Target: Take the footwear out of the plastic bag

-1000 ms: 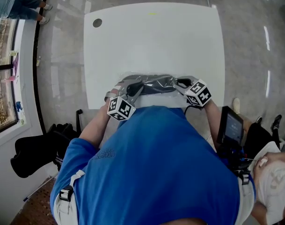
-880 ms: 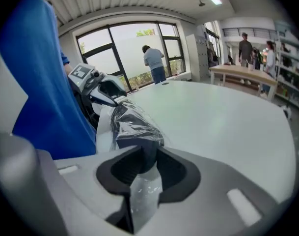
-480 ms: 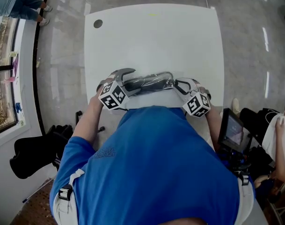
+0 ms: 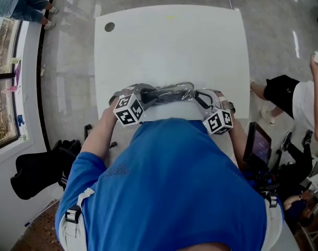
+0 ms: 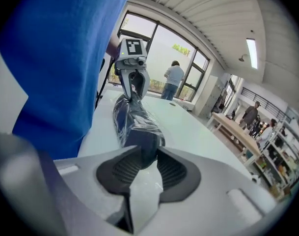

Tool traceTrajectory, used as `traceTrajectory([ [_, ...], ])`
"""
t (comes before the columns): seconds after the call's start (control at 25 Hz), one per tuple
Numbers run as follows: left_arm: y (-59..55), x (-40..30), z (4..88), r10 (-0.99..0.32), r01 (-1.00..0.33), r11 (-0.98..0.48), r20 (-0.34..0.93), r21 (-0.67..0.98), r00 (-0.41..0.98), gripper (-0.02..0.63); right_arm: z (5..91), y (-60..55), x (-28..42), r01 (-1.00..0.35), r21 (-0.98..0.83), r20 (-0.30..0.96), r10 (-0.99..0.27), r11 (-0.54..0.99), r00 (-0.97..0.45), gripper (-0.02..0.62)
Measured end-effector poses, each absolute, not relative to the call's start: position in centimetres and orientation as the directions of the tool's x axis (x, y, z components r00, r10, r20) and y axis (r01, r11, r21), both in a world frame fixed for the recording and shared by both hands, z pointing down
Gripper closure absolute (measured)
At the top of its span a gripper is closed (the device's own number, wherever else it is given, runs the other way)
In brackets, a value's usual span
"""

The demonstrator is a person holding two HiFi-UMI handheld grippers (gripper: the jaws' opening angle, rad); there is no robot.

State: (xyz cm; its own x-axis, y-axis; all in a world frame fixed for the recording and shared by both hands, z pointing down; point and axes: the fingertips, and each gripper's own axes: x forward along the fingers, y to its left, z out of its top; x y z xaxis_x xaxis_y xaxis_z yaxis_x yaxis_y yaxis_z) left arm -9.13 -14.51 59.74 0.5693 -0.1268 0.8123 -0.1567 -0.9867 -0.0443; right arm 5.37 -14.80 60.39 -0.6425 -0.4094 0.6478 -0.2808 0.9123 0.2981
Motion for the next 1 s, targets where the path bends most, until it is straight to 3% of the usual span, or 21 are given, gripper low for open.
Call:
traceTrajectory([
  [0.2, -13.1, -8.3, 59.1, -0.243, -0.083, -0.967, 0.771, -0.242, 0.588, 0.494, 62.5, -14.5, 6.2, -0.354, 0.075, 0.68, -0.307, 0.932, -0.666, 0.482],
  [0.4, -11.7, -7.7, 58.7, -0.298, -0.007, -0.929, 0.737, -0.37, 0.607, 0.495, 63.1, -13.8, 6.4, -0.356, -0.138, 0.668, -0.178, 0.924, -0.723, 0.379],
  [0.76, -10.9, -7.5, 58.3, -0.332, 0.063, -0.884, 0.716, -0.463, 0.614, 0.495, 62.6, -12.4, 4.7, -0.184, -0.186, 0.658, -0.017, 0.965, -0.753, 0.377],
  [0.84, -10.9, -7.6, 58.4, -0.343, 0.054, -0.882, 0.716, -0.468, 0.608, 0.495, 62.6, -12.6, 4.8, -0.188, -0.14, 0.666, -0.049, 0.972, -0.745, 0.404],
  [0.92, -11.0, -7.8, 58.5, -0.357, 0.037, -0.881, 0.714, -0.472, 0.602, 0.491, 62.5, -12.8, 5.0, -0.189, -0.1, 0.667, -0.075, 0.977, -0.741, 0.494],
  [1.0, -11.2, -8.1, 58.5, -0.371, 0.023, -0.879, 0.714, -0.476, 0.594, 0.483, 62.1, -12.6, 4.9, -0.176, -0.083, 0.666, -0.077, 0.981, -0.742, 0.51],
])
